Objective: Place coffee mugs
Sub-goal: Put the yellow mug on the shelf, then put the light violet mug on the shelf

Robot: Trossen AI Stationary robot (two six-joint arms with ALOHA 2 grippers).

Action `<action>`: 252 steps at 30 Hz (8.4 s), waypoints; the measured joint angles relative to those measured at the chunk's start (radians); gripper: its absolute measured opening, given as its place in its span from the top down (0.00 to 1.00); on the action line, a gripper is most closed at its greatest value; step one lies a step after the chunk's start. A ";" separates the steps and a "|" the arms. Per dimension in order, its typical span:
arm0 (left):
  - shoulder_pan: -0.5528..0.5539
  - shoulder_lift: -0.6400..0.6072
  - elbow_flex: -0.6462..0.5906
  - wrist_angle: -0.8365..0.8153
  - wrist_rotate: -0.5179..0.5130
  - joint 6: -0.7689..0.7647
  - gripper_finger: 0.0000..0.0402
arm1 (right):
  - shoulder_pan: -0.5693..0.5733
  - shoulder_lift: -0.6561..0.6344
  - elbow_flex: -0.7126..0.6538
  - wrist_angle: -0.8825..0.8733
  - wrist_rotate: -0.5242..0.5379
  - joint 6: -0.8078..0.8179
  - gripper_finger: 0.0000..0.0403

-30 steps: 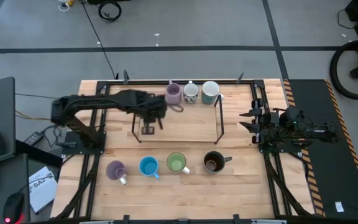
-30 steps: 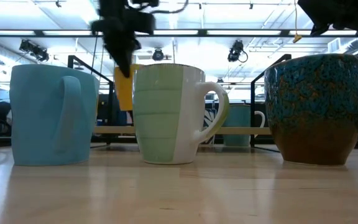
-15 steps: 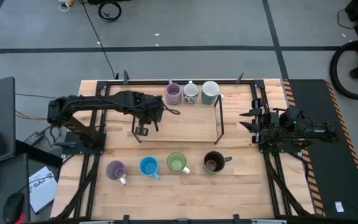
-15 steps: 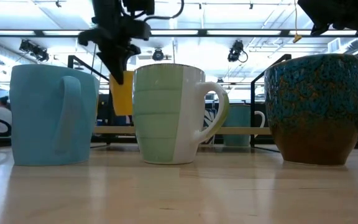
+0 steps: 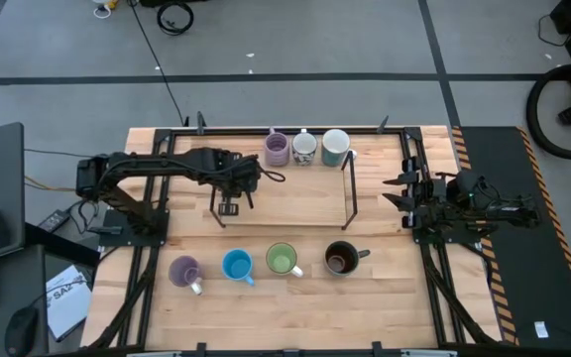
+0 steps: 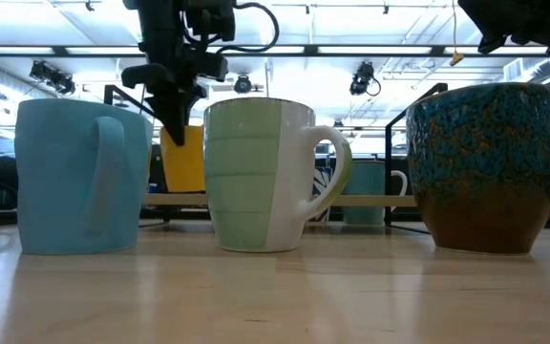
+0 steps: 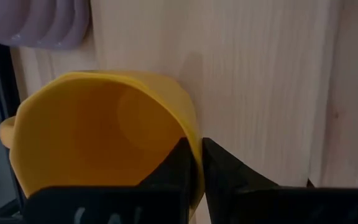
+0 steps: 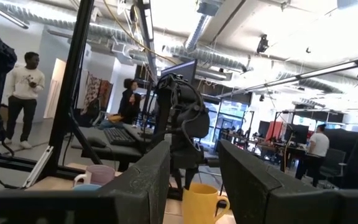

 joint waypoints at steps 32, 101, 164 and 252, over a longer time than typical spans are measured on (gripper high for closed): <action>0.083 0.091 0.075 -0.069 0.057 0.068 0.72 | 0.000 0.000 0.000 -0.002 -0.004 -0.001 0.64; 0.262 0.517 0.560 0.158 0.131 0.074 0.56 | -0.001 0.000 0.000 -0.004 0.022 -0.018 0.64; 0.149 0.351 0.550 -0.134 0.075 0.408 0.94 | 0.000 0.000 0.000 -0.010 0.021 -0.016 0.64; 0.151 0.405 0.551 -0.222 0.422 0.095 0.82 | 0.000 0.000 0.000 0.005 -0.004 -0.016 0.64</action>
